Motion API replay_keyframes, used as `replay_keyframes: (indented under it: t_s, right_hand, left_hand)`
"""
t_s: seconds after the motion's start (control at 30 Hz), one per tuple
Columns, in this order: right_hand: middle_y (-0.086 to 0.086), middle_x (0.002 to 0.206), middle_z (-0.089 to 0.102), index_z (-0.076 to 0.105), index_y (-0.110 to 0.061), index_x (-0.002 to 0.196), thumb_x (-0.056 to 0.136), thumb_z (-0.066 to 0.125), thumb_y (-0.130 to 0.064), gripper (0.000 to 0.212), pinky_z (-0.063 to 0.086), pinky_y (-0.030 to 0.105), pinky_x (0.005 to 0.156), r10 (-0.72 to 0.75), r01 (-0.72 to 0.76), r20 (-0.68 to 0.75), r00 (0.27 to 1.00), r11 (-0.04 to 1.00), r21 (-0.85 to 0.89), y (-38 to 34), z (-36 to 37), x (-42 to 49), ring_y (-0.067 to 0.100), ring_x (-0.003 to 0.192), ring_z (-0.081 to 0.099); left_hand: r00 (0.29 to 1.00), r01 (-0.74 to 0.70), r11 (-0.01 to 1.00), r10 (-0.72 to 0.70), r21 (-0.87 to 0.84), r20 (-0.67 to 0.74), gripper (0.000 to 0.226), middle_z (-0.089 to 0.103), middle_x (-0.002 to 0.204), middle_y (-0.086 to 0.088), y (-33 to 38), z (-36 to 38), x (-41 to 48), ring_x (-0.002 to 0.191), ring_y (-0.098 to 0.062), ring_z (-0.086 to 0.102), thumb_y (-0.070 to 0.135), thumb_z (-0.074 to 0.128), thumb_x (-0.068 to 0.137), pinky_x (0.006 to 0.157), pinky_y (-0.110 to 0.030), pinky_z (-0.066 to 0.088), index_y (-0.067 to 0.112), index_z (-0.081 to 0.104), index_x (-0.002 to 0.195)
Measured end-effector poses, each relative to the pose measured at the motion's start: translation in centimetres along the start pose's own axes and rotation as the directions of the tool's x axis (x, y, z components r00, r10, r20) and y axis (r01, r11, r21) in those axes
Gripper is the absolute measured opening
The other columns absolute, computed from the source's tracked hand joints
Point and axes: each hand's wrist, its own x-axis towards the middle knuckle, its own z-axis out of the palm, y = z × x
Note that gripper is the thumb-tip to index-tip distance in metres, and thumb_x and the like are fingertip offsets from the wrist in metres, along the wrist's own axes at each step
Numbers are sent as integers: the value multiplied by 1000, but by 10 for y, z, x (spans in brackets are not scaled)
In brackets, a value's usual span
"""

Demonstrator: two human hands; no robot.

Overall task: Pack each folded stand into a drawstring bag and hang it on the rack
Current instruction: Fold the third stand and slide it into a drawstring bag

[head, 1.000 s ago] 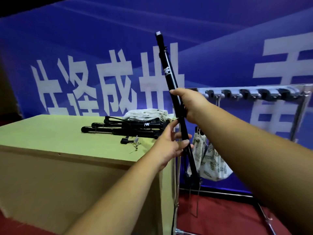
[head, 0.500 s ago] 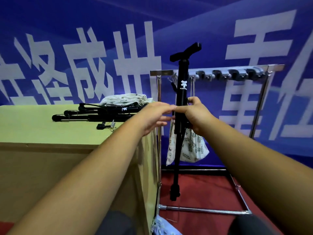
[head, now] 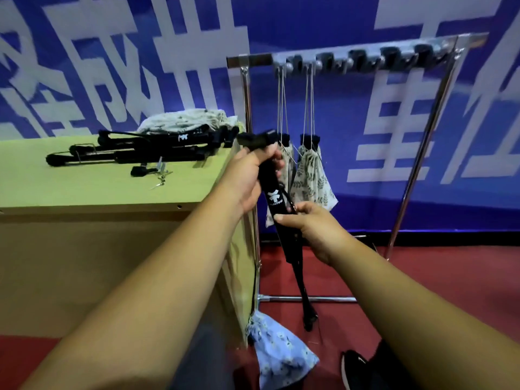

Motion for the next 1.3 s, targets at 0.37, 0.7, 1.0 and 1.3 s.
replay_keyframes:
  t_s: [0.37,0.7,1.0,1.3]
  right_hand:
    - [6,95,75,72,-22,97,110,57,-38,25,52,40,79,140,-129,-194,971,989,69,99,-28,31,20,72,65]
    - [1,68,63,66,-11,83,104,63,-31,30,40,40,74,18,-30,-208,978,998,-57,106,-36,64,19,65,52]
    - [-5,59,44,59,-25,76,97,62,-37,24,40,31,58,63,-92,-301,952,992,-83,110,-49,72,15,54,38]
    - [-4,59,29,42,-28,78,106,60,-45,37,17,32,53,154,-105,-305,940,979,173,113,-57,72,14,46,23]
  left_hand:
    - [963,190,968,-216,165,160,51,71,107,-14,-113,-56,-10,94,-20,66,18,62,89,89,-32,54,-4,61,136]
    - [995,-30,981,48,190,-92,33,73,83,-6,-167,-70,0,87,-19,72,45,66,101,91,-34,58,17,76,87]
    - [980,173,983,-177,57,92,63,47,57,-9,-174,-61,17,55,-27,45,60,39,103,60,-35,41,3,54,78]
    - [935,235,971,-235,33,267,67,41,52,-8,-179,-66,9,49,-25,41,51,32,100,63,-38,39,5,59,60]
